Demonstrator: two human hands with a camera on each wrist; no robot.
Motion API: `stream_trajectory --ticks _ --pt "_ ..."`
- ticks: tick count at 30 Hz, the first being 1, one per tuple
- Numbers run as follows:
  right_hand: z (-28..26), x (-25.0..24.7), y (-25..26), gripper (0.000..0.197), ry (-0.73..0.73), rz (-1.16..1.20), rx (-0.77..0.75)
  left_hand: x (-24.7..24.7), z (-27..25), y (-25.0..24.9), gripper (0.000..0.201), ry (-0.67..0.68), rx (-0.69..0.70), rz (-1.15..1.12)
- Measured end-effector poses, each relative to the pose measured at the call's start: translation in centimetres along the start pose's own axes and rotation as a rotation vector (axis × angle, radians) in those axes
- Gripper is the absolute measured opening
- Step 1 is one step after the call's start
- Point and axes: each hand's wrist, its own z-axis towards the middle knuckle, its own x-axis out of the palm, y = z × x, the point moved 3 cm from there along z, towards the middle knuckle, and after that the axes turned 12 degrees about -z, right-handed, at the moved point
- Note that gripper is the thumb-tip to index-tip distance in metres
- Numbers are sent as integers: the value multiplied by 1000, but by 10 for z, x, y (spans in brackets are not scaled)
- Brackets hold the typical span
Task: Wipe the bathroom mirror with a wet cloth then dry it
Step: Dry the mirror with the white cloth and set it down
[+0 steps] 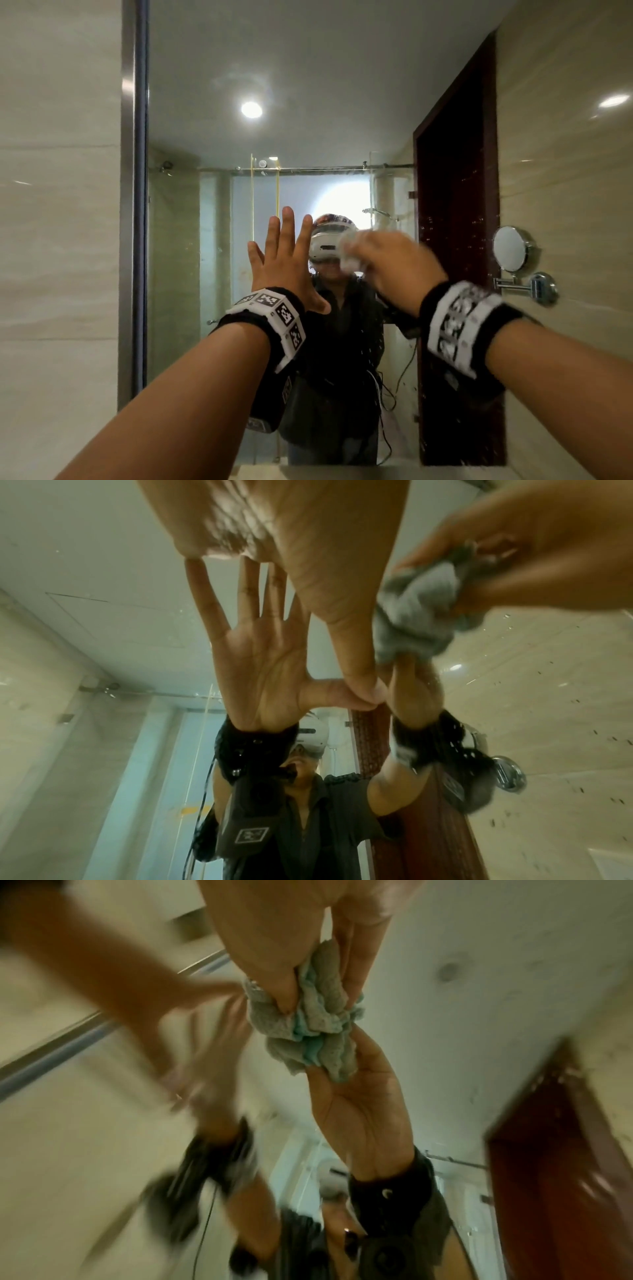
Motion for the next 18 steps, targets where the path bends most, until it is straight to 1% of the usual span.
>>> stream_trajectory --ticks 2,3,5,8,11,13,15,16,18 --pt "26 -17 -30 41 -126 65 228 1 0 1 148 -2 5 -5" --pt "36 -23 -38 41 -171 89 291 1 0 1 148 -7 10 -2" --pt "49 -27 -36 42 -222 111 307 1 0 2 149 -15 14 0" --pt "53 -16 -11 42 -171 82 240 4 1 3 150 -13 14 -4" --pt "39 -4 10 48 -140 64 127 2 1 5 149 -29 31 16" --pt "17 6 21 53 -93 54 32 1 1 7 148 -34 46 31" --pt "-12 19 31 56 2 1 -100 -1 1 8 148 -43 53 52" --pt "-27 24 34 57 24 -22 -163 -1 0 8 148 -46 54 63" --pt "-44 28 35 57 21 -56 -253 -2 0 6 148 -35 47 77"
